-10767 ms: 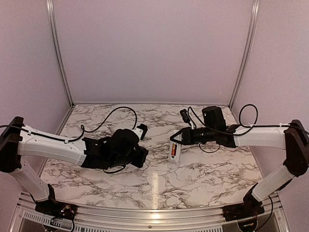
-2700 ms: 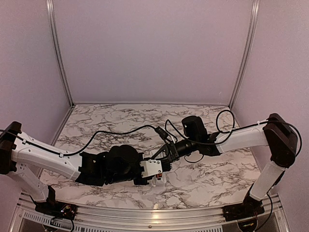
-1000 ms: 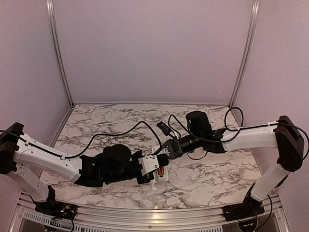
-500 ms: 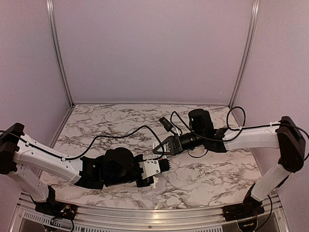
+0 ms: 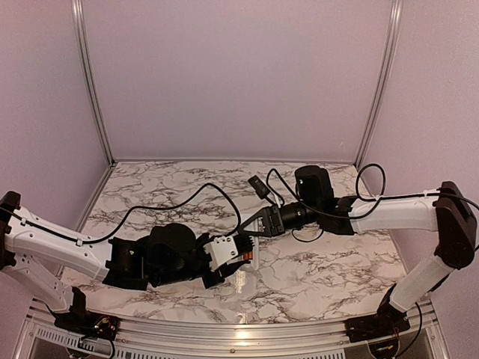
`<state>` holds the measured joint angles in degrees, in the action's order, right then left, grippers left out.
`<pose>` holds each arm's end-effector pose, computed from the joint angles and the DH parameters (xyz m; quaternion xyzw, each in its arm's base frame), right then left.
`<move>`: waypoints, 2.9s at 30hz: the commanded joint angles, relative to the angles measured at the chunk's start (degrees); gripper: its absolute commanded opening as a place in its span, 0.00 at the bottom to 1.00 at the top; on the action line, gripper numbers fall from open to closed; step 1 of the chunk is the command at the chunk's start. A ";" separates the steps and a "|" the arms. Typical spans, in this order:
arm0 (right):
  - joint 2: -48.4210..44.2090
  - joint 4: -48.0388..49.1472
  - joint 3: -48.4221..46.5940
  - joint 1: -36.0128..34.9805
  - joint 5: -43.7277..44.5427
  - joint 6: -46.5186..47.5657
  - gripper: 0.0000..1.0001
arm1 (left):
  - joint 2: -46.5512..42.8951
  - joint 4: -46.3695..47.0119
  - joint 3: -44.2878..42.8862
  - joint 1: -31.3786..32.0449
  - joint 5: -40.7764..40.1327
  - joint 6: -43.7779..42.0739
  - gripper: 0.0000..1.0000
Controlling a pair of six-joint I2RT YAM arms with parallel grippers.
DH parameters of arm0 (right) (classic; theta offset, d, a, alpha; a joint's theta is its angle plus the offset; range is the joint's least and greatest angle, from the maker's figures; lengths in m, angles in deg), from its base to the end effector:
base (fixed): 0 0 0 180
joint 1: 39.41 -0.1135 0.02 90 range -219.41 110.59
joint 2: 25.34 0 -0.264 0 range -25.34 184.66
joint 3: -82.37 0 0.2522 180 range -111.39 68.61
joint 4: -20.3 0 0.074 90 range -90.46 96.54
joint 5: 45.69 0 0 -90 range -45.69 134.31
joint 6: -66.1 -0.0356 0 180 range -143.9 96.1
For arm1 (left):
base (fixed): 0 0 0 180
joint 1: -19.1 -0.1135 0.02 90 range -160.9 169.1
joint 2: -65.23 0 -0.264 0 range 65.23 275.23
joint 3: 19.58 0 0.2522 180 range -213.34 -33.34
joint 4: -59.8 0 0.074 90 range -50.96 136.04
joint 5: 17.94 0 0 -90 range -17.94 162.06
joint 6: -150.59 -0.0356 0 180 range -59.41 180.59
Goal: Load the batteries into the remote control
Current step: Load the battery into the battery compartment, then adjust the battery in the battery compartment, then pass from the right arm to the left
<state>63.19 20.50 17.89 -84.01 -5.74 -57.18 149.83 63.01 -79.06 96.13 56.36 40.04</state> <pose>0.2173 0.2526 0.2355 -0.3046 0.7328 0.5865 0.1618 0.0821 -0.3135 0.2289 0.5671 0.5983 -0.1627 0.5421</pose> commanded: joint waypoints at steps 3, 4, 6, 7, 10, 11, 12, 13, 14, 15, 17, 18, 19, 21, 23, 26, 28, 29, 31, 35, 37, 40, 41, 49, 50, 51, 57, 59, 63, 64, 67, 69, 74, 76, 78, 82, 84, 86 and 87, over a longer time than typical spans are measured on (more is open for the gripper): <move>-3.50 1.40 -1.39 1.69 0.86 1.46 0.00 | -12.78 6.72 6.63 0.10 -6.58 11.73 0.69; -3.72 1.89 -1.18 1.71 1.17 1.41 0.00 | -14.32 8.37 8.02 0.04 -7.97 13.91 0.78; -4.14 3.29 -1.03 1.73 1.59 0.98 0.00 | -16.31 9.41 9.69 -0.49 -9.99 18.94 0.96; -4.35 4.14 -0.83 1.71 1.66 0.63 0.00 | -16.77 8.86 9.84 -1.00 -10.01 22.65 0.99; -4.57 5.25 -1.16 1.60 1.83 0.24 0.00 | -15.87 7.62 9.49 -2.96 -6.94 30.58 0.99; -4.60 5.41 -1.35 1.54 1.87 0.22 0.00 | -15.12 7.34 9.09 -3.37 -5.70 32.47 0.99; -4.67 5.55 -1.44 1.46 2.04 0.24 0.00 | -14.39 7.42 8.80 -3.77 -3.92 34.11 0.99; -4.83 5.72 -1.59 1.33 2.16 0.34 0.00 | -13.58 7.73 8.45 -4.30 -2.86 36.24 0.99; -4.86 5.60 -1.74 1.28 2.44 0.42 0.00 | -12.00 7.30 7.43 -5.23 -1.07 38.86 0.97; -4.89 5.44 -1.93 1.19 2.65 0.53 0.00 | -10.76 7.51 6.84 -6.84 2.51 40.70 0.92; -4.88 5.18 -2.22 0.97 2.81 0.91 0.00 | -8.97 10.08 6.92 -8.10 7.31 43.99 0.85; -4.93 4.71 -2.41 0.87 3.11 1.25 0.00 | -8.14 11.83 7.25 -8.81 9.61 45.71 0.81; -4.99 4.41 -2.57 0.71 3.20 1.35 0.00 | -7.19 13.16 7.27 -9.48 11.61 47.17 0.77; -5.06 4.22 -2.67 0.56 3.56 1.55 0.00 | -5.54 14.03 6.70 -10.15 13.55 49.13 0.71; -5.24 3.92 -2.59 0.27 3.86 1.74 0.00 | -4.48 15.28 6.30 -10.38 15.10 50.06 0.67; -5.23 3.60 -2.54 -0.02 4.23 1.90 0.00 | -3.27 16.41 5.67 -10.71 16.98 50.88 0.62; -5.29 3.47 -2.61 -0.19 4.17 1.99 0.00 | -2.36 17.25 5.26 -11.05 18.71 51.59 0.60; -5.22 3.36 -2.77 -0.29 4.19 2.05 0.00 | -1.81 17.29 4.81 -11.13 19.06 51.69 0.60; -5.22 3.23 -3.04 -0.47 4.21 2.14 0.00 | -0.90 17.03 3.87 -11.29 19.48 51.71 0.57; -5.22 2.79 -3.55 -0.91 4.17 2.27 0.00 | 0.18 17.09 2.60 -11.79 19.72 51.81 0.52; -5.35 2.61 -3.77 -1.08 4.08 2.41 0.00 | 0.59 16.76 2.25 -12.05 19.53 51.92 0.49; -5.59 2.46 -3.95 -1.20 3.96 2.39 0.00 | 0.87 16.70 2.21 -12.38 19.22 52.13 0.44; -5.64 2.43 -3.99 -1.24 3.83 2.39 0.00 | 0.96 16.73 2.28 -12.47 19.04 52.23 0.42; -6.31 2.16 -4.37 -1.43 3.72 2.26 0.00 | 1.91 13.67 1.63 -12.94 16.21 52.46 0.29; -6.46 1.97 -4.45 -1.45 3.79 2.25 0.00 | 2.03 11.96 1.14 -12.96 14.49 52.48 0.27; -6.51 1.76 -4.54 -1.41 3.97 2.34 0.00 | 2.20 10.30 0.49 -13.04 13.00 52.40 0.26; -6.66 1.33 -4.74 -1.41 4.45 2.29 0.00 | 3.36 3.98 -2.04 -13.14 8.63 51.40 0.23; -6.54 1.21 -4.74 -1.23 4.74 2.18 0.00 | 3.66 2.71 -3.02 -13.14 9.57 49.83 0.31; -6.48 1.89 -3.31 1.83 4.28 0.98 0.00 | 1.56 2.57 -3.42 -13.82 14.68 46.75 0.56; -6.72 2.36 -2.73 3.06 3.84 0.51 0.00 | 0.70 2.19 -3.35 -14.30 15.29 46.08 0.59; -7.28 0.59 -2.05 6.66 3.93 1.24 0.00 | -1.84 -1.56 -3.74 -15.91 15.53 43.78 0.67; -7.54 -1.23 -1.66 8.42 3.99 2.47 0.00 | -3.28 -6.33 -4.38 -16.56 15.53 41.94 0.69; -8.18 -3.48 0.47 10.92 4.18 4.21 0.00 | -6.87 -20.77 -4.16 -16.74 16.69 38.24 0.71; -8.14 -3.73 1.29 11.27 4.25 4.49 0.00 | -7.86 -26.37 -4.31 -16.74 16.92 36.89 0.71; -7.90 -3.89 1.85 11.37 4.19 4.68 0.00 | -7.81 -31.29 -4.87 -16.74 16.21 36.42 0.69; -7.21 -3.56 2.99 11.42 4.50 4.24 0.00 | -7.75 -34.24 -4.29 -16.13 16.14 38.03 0.61; -6.42 -2.79 3.97 11.38 4.96 2.69 0.00 | -8.35 -32.67 -3.51 -15.47 13.77 38.13 0.61; -5.56 -0.60 5.47 11.24 5.10 0.16 0.00 | -8.30 -30.58 -3.65 -15.05 11.45 38.81 0.65; -5.08 1.15 6.21 11.04 5.05 -1.12 0.00 | -7.92 -28.60 -3.68 -14.70 10.60 39.81 0.68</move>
<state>56.29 17.61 21.92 -72.93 -1.41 -54.36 142.55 33.35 -82.64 80.35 70.80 78.55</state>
